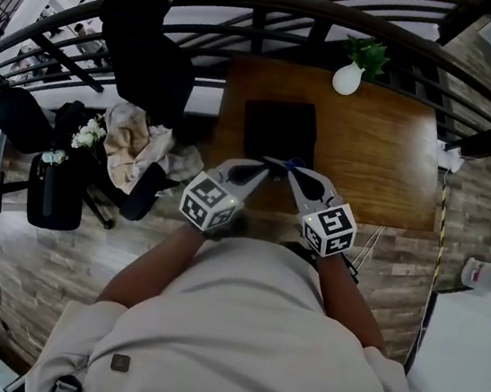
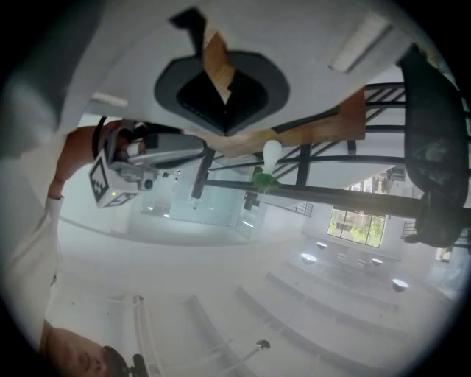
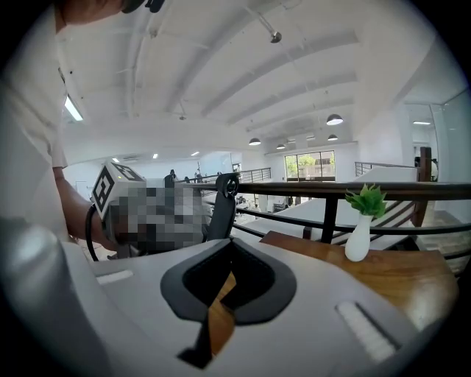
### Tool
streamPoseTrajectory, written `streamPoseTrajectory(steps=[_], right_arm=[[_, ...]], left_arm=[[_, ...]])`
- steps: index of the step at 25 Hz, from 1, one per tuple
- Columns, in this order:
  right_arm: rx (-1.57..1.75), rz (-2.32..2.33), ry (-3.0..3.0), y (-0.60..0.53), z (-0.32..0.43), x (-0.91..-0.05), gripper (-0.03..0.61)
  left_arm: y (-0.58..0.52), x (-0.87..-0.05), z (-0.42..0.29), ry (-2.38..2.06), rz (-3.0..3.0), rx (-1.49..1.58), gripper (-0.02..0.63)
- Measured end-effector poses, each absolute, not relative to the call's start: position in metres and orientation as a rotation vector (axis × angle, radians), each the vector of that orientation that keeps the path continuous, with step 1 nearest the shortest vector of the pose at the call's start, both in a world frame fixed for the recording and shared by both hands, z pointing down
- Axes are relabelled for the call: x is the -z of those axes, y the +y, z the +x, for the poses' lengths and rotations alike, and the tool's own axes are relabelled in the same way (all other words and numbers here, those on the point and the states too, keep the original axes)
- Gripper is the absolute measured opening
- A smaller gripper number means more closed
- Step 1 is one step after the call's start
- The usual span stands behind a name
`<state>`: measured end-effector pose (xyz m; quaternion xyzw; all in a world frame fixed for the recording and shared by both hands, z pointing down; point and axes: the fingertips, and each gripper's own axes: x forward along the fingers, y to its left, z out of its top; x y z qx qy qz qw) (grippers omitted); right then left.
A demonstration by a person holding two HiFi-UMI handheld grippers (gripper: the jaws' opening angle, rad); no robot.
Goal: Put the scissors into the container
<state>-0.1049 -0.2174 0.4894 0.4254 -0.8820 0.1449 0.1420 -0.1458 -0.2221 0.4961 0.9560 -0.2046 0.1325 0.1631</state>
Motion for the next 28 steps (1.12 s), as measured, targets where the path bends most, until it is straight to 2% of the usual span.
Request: streamPoseTrajectory(steps=[11,28], right_arm=[[-0.448,1.183,-2.595,-0.180,-0.053,-0.485,0.008],[-0.427,1.117,-2.679,-0.071,0.007,-0.479,0.008]], left_arm=[[-0.192,-0.492,-0.101,-0.685,2.684,-0.375,0.003],[-0.080,-0.484,-0.051,-0.795,2.667,-0.366,0.003]])
